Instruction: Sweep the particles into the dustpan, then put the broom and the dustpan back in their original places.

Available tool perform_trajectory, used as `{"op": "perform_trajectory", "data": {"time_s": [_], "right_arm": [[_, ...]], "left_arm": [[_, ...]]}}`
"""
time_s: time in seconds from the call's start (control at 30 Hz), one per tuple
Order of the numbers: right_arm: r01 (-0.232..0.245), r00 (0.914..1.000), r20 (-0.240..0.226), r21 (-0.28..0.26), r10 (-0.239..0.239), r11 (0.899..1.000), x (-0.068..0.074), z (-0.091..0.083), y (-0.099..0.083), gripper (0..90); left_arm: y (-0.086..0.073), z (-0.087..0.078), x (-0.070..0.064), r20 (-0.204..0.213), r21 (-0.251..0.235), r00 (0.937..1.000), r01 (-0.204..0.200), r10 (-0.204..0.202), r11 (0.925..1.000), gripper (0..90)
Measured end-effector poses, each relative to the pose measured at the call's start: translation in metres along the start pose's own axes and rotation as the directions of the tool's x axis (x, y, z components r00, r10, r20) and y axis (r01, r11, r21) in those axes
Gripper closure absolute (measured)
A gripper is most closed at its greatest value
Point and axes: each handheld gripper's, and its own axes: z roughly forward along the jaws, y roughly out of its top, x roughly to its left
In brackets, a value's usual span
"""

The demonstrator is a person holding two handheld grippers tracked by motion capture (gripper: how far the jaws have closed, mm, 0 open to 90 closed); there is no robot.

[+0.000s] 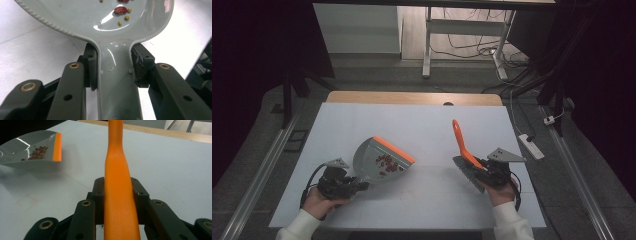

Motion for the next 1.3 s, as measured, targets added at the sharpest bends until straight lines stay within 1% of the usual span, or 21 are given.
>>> {"op": "perform_trajectory", "data": {"time_s": [0.03,0.13,0.27,0.37,0.5,0.67,0.73,0.83,0.97,1.03,1.13,1.23,1.3], "right_arm": [[0.002,1.0000,-0.005,0.002,-0.002,1.000,0.000,-0.001,-0.001,70.5],[0.014,0.9998,-0.013,0.011,-0.014,1.000,0.000,-0.002,-0.002,70.5],[0.026,0.9993,-0.027,0.018,-0.026,0.999,0.001,-0.003,-0.002,70.5],[0.039,0.9987,-0.032,0.021,-0.039,0.999,0.002,-0.003,-0.002,70.5],[0.039,0.9986,-0.036,0.022,-0.038,0.999,0.002,-0.003,-0.001,70.5],[0.037,0.9982,-0.047,0.026,-0.036,0.999,0.004,-0.005,-0.002,70.5],[0.033,0.9981,-0.053,0.032,-0.031,0.999,0.005,-0.007,-0.002,70.5],[0.021,0.9976,-0.067,0.038,-0.018,0.999,0.004,-0.008,-0.003,70.5],[-0.004,0.9973,-0.073,0.053,0.007,0.999,0.003,-0.008,-0.004,70.5],[-0.012,0.9974,-0.070,0.063,0.016,0.998,0.005,-0.008,-0.005,70.5],[-0.021,0.9963,-0.081,0.068,0.027,0.997,0.007,-0.007,-0.007,70.4],[-0.022,0.9959,-0.086,0.074,0.028,0.997,0.008,-0.007,-0.008,70.5],[-0.035,0.9952,-0.089,0.074,0.042,0.997,0.008,-0.007,-0.008,70.5]], "left_arm": [[0.000,0.000,0.000,-0.004,-0.007,0.9999,0.012,-0.012,0.9999,61.9],[0.000,0.000,-0.001,-0.015,-0.026,0.9994,0.031,-0.031,0.9992,61.9],[0.000,0.001,-0.002,-0.026,-0.037,0.9988,0.041,-0.042,0.9985,61.9],[0.001,0.001,-0.001,-0.026,-0.039,0.9982,0.052,-0.053,0.9978,61.9],[0.000,0.000,-0.002,-0.038,-0.039,0.9976,0.055,-0.057,0.9977,61.9],[-0.002,-0.003,-0.003,-0.049,-0.058,0.9961,0.070,-0.073,0.9958,61.9],[-0.003,-0.003,-0.004,-0.060,-0.067,0.9948,0.078,-0.082,0.9947,61.9],[-0.005,-0.004,-0.005,-0.076,-0.082,0.9917,0.097,-0.104,0.9918,61.9],[-0.009,-0.005,-0.006,-0.094,-0.099,0.9867,0.123,-0.133,0.9874,61.9],[-0.011,-0.005,-0.006,-0.106,-0.109,0.9837,0.134,-0.145,0.9849,61.9],[-0.012,-0.006,-0.006,-0.121,-0.124,0.9785,0.152,-0.167,0.9805,61.9],[-0.014,-0.006,-0.006,-0.137,-0.140,0.9714,0.175,-0.194,0.9747,61.8],[-0.016,-0.006,-0.005,-0.147,-0.149,0.9665,0.189,-0.211,0.9706,61.9]]}}
